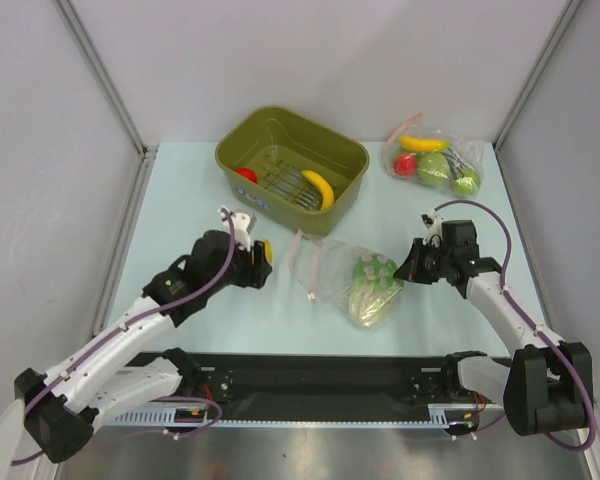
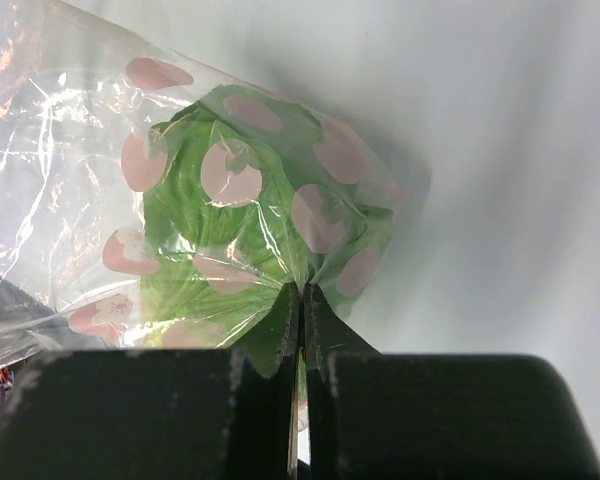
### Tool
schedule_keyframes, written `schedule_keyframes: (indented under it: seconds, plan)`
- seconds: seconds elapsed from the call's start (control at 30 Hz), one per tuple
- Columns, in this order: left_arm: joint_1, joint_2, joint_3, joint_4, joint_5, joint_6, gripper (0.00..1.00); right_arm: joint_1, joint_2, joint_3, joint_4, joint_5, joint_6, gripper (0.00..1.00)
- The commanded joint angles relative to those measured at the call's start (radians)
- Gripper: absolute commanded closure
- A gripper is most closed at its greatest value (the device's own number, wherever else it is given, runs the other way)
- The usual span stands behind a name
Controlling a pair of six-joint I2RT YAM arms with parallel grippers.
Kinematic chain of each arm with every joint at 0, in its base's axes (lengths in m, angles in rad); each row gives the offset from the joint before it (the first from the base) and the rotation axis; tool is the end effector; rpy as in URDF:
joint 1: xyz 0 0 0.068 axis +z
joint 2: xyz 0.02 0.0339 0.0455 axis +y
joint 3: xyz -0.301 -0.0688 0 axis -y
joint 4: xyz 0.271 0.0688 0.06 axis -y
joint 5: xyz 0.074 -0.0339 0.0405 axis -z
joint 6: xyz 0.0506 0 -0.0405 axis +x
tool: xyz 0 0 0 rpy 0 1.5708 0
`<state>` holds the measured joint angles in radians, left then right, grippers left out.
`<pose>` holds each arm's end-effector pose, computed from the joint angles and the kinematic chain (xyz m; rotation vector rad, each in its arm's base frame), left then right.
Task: Open the zip-top bag and remove the fake food
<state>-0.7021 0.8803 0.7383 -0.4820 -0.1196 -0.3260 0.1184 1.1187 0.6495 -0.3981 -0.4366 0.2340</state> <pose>0.1611 -0.1284 0.2940 0.3488 2.1979 -0.4443 0.2307 0.0490 0.2238 -0.0573 2.4457 0.6894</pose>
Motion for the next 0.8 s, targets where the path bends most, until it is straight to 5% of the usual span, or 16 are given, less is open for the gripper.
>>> schedule_keyframes:
  seconds: [0.0,0.63,0.7,0.77]
  plan:
    - [0.105,0.04,0.119,0.072,-0.011,0.042,0.54,-0.01,0.01,0.029,0.022,-0.011,-0.002,1.0]
    - [0.182,0.88,0.91,0.201,0.141,0.228,0.58,-0.026,0.012,0.035,0.018,-0.025,-0.004,1.0]
    - [0.185,0.925,0.967,0.188,0.167,0.231,0.54,-0.029,0.01,0.035,0.018,-0.027,-0.004,1.0]
    - [0.187,0.969,0.989,0.186,0.185,0.232,0.32,-0.031,0.01,0.035,0.015,-0.025,-0.004,1.0]
